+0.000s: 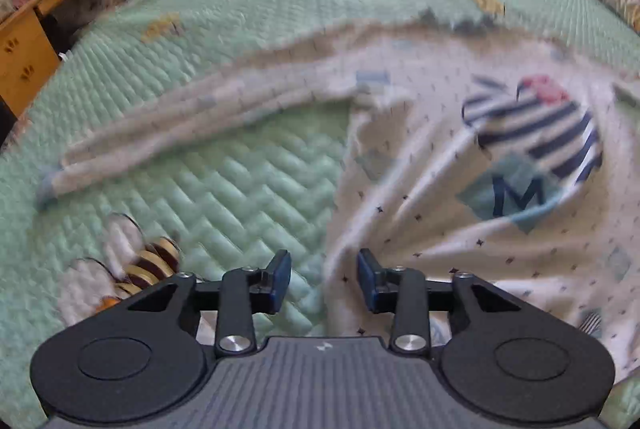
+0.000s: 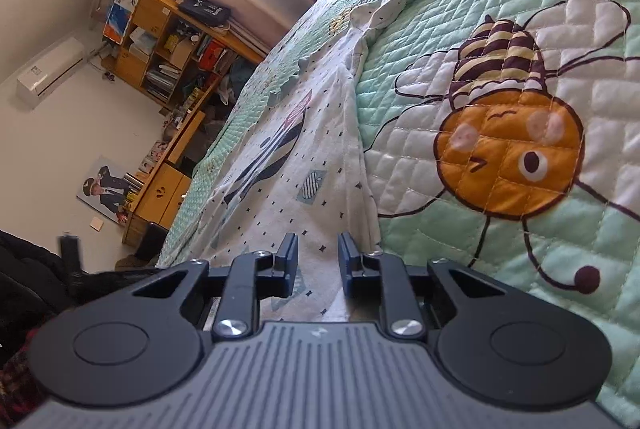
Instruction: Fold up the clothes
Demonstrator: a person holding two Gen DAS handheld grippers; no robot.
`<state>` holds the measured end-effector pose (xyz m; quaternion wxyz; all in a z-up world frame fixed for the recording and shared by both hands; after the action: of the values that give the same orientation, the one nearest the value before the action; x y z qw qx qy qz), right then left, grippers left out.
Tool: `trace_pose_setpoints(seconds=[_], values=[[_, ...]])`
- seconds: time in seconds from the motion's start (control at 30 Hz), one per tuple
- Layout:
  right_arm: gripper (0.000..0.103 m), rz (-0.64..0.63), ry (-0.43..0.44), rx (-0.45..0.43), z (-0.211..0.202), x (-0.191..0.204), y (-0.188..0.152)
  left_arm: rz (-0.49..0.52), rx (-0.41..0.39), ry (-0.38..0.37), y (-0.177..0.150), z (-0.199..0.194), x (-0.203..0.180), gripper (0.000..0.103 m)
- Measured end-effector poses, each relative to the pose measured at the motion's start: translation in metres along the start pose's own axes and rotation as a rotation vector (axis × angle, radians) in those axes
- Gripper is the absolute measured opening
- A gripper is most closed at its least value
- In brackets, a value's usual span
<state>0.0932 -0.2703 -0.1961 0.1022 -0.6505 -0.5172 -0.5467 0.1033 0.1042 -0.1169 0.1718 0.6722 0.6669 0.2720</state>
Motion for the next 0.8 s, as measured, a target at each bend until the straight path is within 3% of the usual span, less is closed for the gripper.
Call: trace_pose_setpoints(seconds=[0.13,0.2,0.27,0.3,0.33,0.43,0.57,0.6,0.67,0.7,0.73,0.8], values=[[0.023,0.010,-0.011,0.006,0.000,0.000,-0.002,0.014,-0.093,-0.221,0.035,0.004,-0.063,0.037],[0.022,0.017,-0.014,0.005,0.003,0.001,-0.002,-0.003,-0.099,-0.224,0.033,0.004,-0.059,0.037],[0.022,0.020,-0.017,0.008,0.003,0.001,-0.002,-0.026,-0.097,-0.203,0.028,0.004,-0.047,0.020],[0.022,0.021,-0.019,0.010,0.003,0.001,-0.002,-0.037,-0.096,-0.192,0.025,0.003,-0.041,0.019],[0.022,0.015,-0.021,0.011,0.003,0.001,-0.002,-0.048,-0.095,-0.182,0.022,0.003,-0.035,0.003],[0.022,0.013,-0.018,0.014,0.002,-0.001,-0.003,-0.081,-0.093,-0.150,0.014,0.002,-0.017,0.014],[0.022,0.009,-0.015,0.018,0.003,-0.003,-0.004,-0.125,-0.089,-0.108,0.003,0.000,0.007,0.020],[0.022,0.003,-0.018,0.021,0.003,-0.002,-0.004,-0.096,-0.085,-0.170,0.001,-0.002,-0.007,0.022],[0.023,0.002,-0.027,0.023,0.003,-0.001,-0.003,0.006,-0.072,-0.365,-0.006,-0.009,-0.057,0.036],[0.023,-0.001,-0.033,0.024,0.003,0.000,-0.003,0.066,-0.035,-0.349,-0.016,-0.003,-0.071,0.036],[0.023,-0.007,-0.039,0.025,0.003,0.001,-0.004,0.129,0.018,-0.276,-0.028,0.007,-0.080,0.033],[0.023,-0.053,-0.064,0.030,0.002,0.005,-0.004,0.178,-0.002,-0.110,-0.037,0.006,-0.064,0.033]])
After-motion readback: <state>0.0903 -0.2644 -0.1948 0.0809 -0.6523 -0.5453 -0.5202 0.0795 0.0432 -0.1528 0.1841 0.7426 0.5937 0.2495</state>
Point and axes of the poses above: each gripper's, at about its wrist camera, not at the fingertips, and z roughly the way its jaws point, x to its left, y to its top, the point moved 8 cm from there along z, roughly the way its jaws point, and after that the axes turned 4 degrees about z, right-handed, at the moved point
